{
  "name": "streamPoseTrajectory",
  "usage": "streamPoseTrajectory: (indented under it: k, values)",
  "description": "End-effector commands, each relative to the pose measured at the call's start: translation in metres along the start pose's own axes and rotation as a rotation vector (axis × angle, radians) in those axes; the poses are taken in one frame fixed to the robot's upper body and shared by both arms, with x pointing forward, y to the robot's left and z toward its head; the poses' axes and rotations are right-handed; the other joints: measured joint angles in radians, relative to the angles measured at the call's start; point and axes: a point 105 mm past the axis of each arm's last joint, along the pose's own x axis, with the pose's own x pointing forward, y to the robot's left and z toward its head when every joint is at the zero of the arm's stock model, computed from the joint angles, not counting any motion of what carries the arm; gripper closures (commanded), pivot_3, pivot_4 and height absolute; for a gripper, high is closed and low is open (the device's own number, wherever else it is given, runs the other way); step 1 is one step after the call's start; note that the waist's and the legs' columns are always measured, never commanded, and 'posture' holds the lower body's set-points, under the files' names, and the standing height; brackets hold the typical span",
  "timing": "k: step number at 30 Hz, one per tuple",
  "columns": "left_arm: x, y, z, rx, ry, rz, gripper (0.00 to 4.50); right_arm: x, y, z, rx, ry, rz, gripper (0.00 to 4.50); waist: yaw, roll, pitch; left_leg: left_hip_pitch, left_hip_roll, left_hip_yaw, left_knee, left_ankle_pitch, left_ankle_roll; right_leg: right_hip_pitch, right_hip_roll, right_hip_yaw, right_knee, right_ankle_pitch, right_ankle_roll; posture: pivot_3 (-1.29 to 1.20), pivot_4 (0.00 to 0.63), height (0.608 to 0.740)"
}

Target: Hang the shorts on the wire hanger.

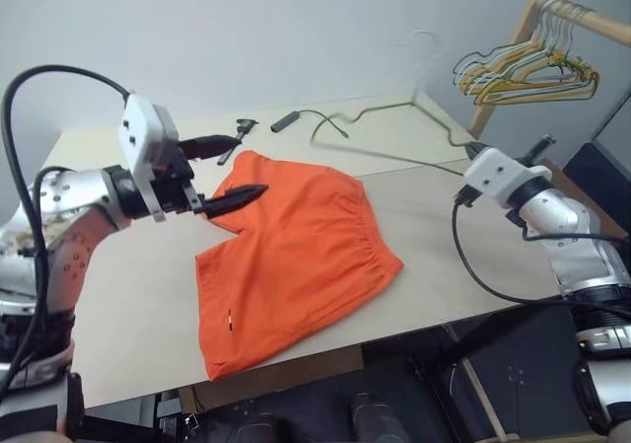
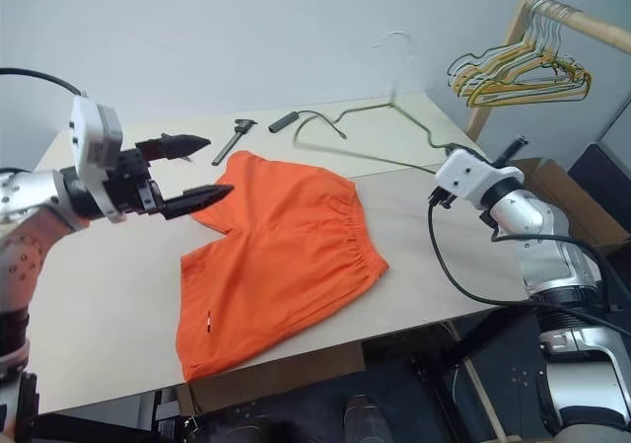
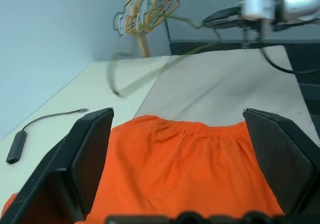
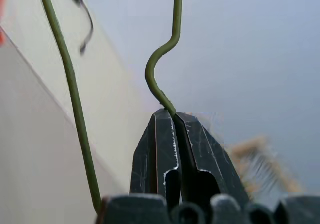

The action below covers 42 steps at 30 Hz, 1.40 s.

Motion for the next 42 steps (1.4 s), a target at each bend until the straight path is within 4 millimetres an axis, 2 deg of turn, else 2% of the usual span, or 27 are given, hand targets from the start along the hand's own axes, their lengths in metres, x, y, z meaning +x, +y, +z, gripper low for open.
streamPoseTrajectory:
  k: [1, 4, 8, 17, 20, 32, 37, 40, 42]
  values:
    - [0.001, 0.004, 0.005, -0.046, 0.041, -0.064, 0.00, 0.000, -0.014, 0.037, -0.133, -0.218, -0.029, 4.47, -0.011, 0.000, 0.000, 0.000, 0.000, 0.000, 0.000, 0.000, 0.000, 0.000, 0.000, 0.000, 0.000, 0.000, 0.000, -0.12, 0.000, 0.740]
    - [0.002, -0.002, -0.002, -0.103, 0.105, -0.170, 0.00, 0.002, -0.016, 0.050, -0.162, -0.294, -0.029, 4.47, -0.023, 0.000, 0.000, -0.001, 0.000, 0.000, 0.001, 0.000, 0.000, 0.000, -0.001, 0.000, -0.001, 0.000, 0.001, -0.11, 0.000, 0.740]
    - [0.011, -0.013, -0.021, -0.187, 0.270, -0.277, 0.00, 0.008, -0.024, 0.064, -0.198, -0.361, -0.055, 4.47, -0.040, 0.000, 0.000, -0.001, 0.000, -0.001, 0.002, 0.000, 0.000, 0.000, -0.001, 0.000, 0.000, 0.000, 0.001, -0.11, 0.000, 0.740]
    - [0.039, -0.012, -0.050, -0.194, 0.359, -0.226, 0.00, 0.016, -0.033, 0.084, -0.178, -0.428, -0.103, 4.47, -0.037, 0.000, 0.000, -0.002, 0.000, -0.002, 0.003, 0.000, 0.000, 0.000, -0.001, 0.000, 0.000, 0.001, 0.001, -0.10, 0.000, 0.740]
    - [0.043, -0.014, -0.051, -0.212, 0.339, -0.219, 0.59, 0.017, -0.032, 0.087, -0.170, -0.442, -0.096, 4.50, -0.037, 0.000, 0.000, -0.003, 0.000, -0.002, 0.005, -0.001, 0.001, -0.001, 0.000, 0.000, 0.000, 0.001, 0.001, -0.10, 0.000, 0.740]
    - [0.034, -0.017, -0.044, -0.252, 0.271, -0.238, 4.44, 0.017, -0.030, 0.092, -0.176, -0.463, -0.078, 4.50, -0.037, 0.000, -0.001, -0.003, 0.000, -0.002, 0.007, -0.001, 0.001, 0.000, -0.001, 0.000, 0.001, 0.001, 0.002, -0.10, 0.000, 0.740]
    - [0.032, -0.019, -0.041, -0.258, 0.260, -0.262, 4.48, 0.011, -0.026, 0.093, -0.169, -0.478, -0.045, 4.50, -0.038, 0.000, -0.001, -0.003, 0.000, -0.002, 0.007, -0.002, 0.001, 0.000, -0.001, 0.000, 0.001, 0.001, 0.002, -0.10, 0.000, 0.740]
    - [0.029, -0.016, -0.044, -0.207, 0.298, -0.256, 4.50, 0.001, -0.019, 0.094, -0.158, -0.504, 0.034, 3.75, -0.038, 0.000, -0.001, -0.003, 0.000, -0.002, 0.008, -0.002, 0.001, 0.000, -0.001, 0.000, 0.001, 0.001, 0.002, -0.11, 0.000, 0.740]
    - [0.026, -0.013, -0.048, -0.155, 0.336, -0.239, 4.50, -0.005, -0.016, 0.094, -0.147, -0.512, 0.105, 3.10, -0.038, 0.000, -0.001, -0.003, 0.000, -0.002, 0.008, -0.002, 0.001, 0.000, -0.001, 0.000, 0.001, 0.001, 0.002, -0.11, 0.000, 0.740]
